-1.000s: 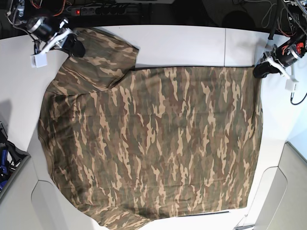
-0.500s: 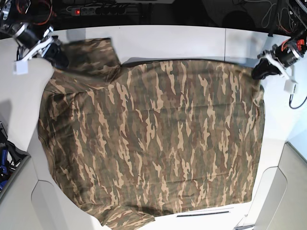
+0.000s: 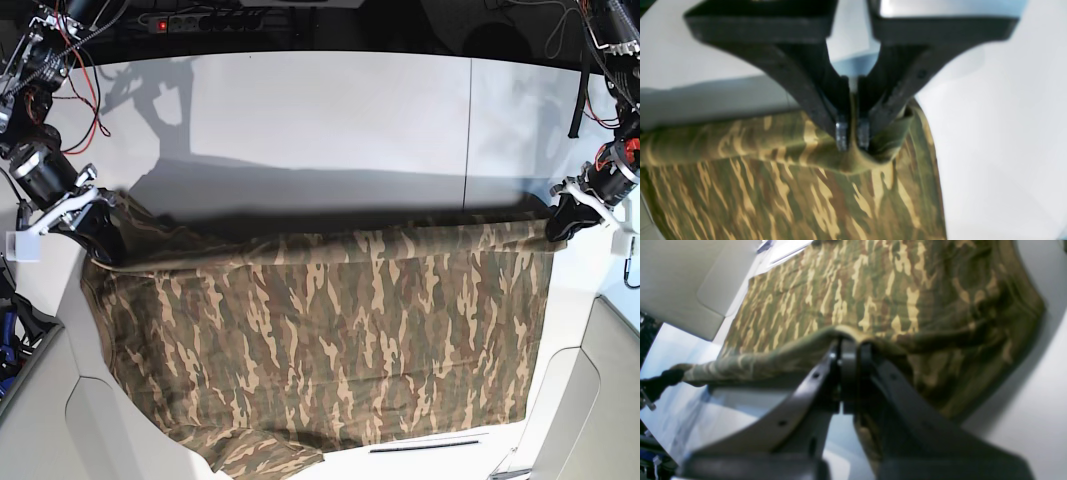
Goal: Fold the T-shirt properly
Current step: 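Lift the hem with both grippers and pull it toward the robot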
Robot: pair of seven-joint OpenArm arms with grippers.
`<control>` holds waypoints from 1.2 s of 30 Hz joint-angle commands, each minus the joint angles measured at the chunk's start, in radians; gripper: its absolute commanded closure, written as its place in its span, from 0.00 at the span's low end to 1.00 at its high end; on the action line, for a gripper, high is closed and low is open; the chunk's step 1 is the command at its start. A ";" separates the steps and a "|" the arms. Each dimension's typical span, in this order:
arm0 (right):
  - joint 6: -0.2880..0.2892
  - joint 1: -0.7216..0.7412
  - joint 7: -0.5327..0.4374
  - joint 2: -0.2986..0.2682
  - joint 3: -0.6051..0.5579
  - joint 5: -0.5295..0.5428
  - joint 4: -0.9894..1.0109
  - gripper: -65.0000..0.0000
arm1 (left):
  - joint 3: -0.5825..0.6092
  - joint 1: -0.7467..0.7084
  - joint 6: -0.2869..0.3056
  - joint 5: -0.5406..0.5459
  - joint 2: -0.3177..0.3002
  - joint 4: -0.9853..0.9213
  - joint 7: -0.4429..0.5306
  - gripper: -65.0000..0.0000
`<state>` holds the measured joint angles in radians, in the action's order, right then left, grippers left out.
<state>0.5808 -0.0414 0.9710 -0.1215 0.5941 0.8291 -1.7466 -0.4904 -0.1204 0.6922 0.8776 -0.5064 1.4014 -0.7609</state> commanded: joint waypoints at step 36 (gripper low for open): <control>0.006 0.558 -0.401 -0.067 -0.340 -0.433 0.681 1.00 | 0.146 0.298 -0.128 -0.449 0.039 -0.102 0.322 1.00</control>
<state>0.5797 0.4812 0.6037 -0.1802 0.2523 0.3756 -1.0500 -0.3397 0.1505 0.5716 0.4164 -0.4484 1.2858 -0.4698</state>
